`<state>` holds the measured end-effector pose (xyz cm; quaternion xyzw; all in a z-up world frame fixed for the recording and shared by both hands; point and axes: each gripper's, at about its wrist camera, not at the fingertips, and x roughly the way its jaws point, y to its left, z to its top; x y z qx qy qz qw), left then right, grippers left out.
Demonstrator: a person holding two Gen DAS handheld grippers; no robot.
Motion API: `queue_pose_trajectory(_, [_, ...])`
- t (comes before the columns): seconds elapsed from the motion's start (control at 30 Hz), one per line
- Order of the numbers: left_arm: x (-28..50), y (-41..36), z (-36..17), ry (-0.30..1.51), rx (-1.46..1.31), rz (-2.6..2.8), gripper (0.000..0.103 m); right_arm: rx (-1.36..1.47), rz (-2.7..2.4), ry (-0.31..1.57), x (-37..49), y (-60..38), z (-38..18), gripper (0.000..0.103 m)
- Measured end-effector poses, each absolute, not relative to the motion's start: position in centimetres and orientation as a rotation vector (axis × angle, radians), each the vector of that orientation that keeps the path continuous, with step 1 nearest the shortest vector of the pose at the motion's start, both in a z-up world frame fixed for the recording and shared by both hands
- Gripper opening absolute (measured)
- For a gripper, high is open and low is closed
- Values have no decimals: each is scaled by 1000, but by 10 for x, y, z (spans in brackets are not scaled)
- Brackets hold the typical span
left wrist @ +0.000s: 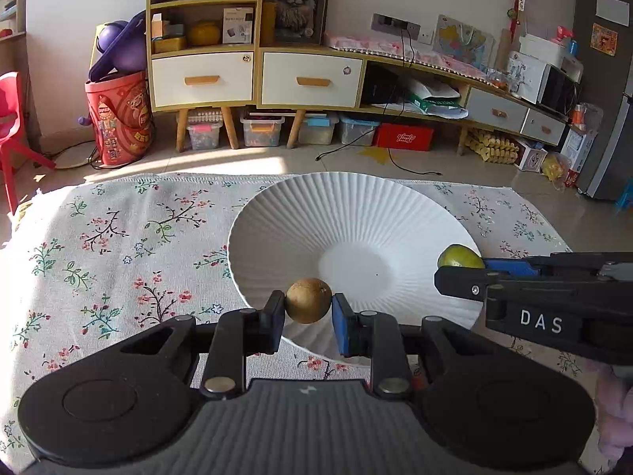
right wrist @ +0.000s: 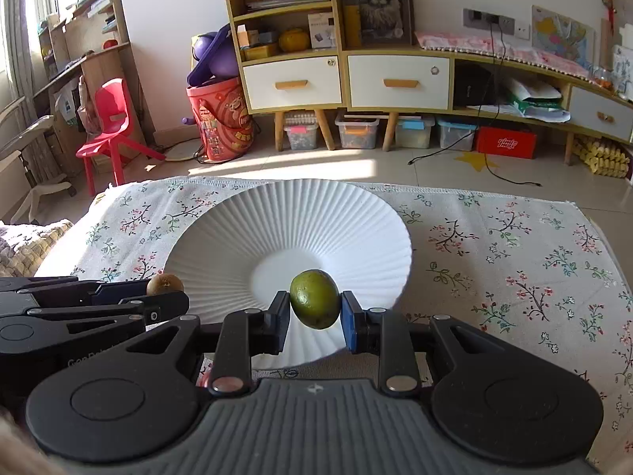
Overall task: Organize fruits
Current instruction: 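Carry the kiwi and lime in both tools over the white bowl, then open both tools to drop the kiwi and lime into the bowl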
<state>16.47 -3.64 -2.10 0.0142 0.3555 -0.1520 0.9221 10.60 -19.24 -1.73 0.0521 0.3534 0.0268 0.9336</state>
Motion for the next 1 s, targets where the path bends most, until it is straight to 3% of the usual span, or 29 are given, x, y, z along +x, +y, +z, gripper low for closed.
queue_pose_trajectory(1.0, [200,-57,-43,709,167,-392,12,54,143,740,140,-202,-32,25])
